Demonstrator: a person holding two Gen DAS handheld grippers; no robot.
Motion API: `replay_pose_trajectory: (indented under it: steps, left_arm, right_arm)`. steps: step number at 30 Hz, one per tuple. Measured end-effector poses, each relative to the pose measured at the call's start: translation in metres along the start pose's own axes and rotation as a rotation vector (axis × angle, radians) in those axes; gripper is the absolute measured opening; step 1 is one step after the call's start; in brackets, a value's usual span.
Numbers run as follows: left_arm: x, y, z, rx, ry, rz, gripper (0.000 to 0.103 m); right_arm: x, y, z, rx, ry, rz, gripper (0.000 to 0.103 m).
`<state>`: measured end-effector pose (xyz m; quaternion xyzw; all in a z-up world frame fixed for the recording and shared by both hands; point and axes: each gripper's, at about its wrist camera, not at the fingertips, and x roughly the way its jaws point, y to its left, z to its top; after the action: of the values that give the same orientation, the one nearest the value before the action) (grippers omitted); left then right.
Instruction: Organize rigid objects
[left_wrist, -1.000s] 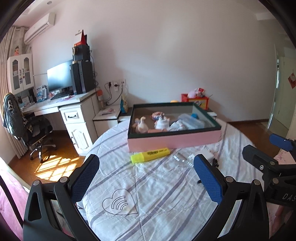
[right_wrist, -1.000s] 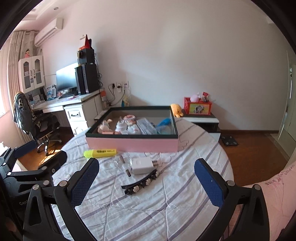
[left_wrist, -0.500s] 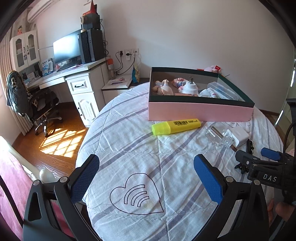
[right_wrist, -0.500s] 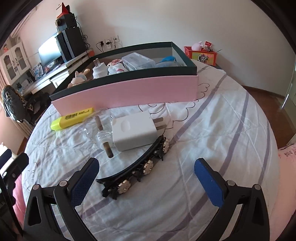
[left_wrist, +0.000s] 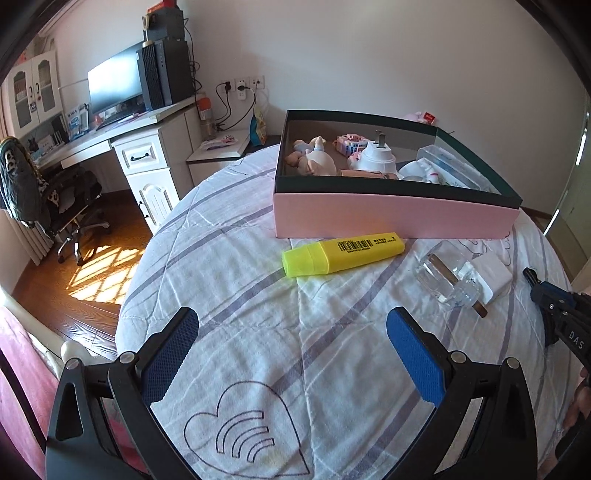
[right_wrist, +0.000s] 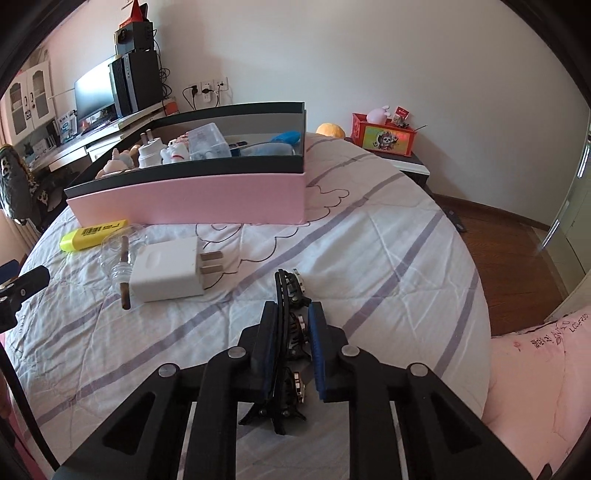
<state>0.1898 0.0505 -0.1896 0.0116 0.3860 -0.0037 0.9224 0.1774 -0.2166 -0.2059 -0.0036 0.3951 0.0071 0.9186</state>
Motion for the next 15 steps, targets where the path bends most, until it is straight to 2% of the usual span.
replay_pose_trajectory:
  steps: [5, 7, 11, 15]
  left_arm:
    - [0.028, -0.014, 0.020, 0.091, 0.036, -0.019, 0.103]
    - [0.042, -0.020, 0.027, 0.128, 0.083, -0.028, 0.103]
    - [0.066, -0.026, 0.040, 0.151, 0.131, -0.046, 0.103]
    - [0.076, -0.034, 0.046, 0.171, 0.121, -0.045, 0.102]
  right_arm:
    - [0.011, 0.002, 0.009, -0.001, -0.001, 0.015, 0.017]
    - [0.015, 0.002, 0.010, -0.005, 0.009, 0.020, 0.017]
    - [0.016, -0.002, 0.009, 0.015, 0.013, 0.047, 0.017]
    - [0.018, -0.002, 0.010, 0.016, 0.015, 0.052, 0.017]
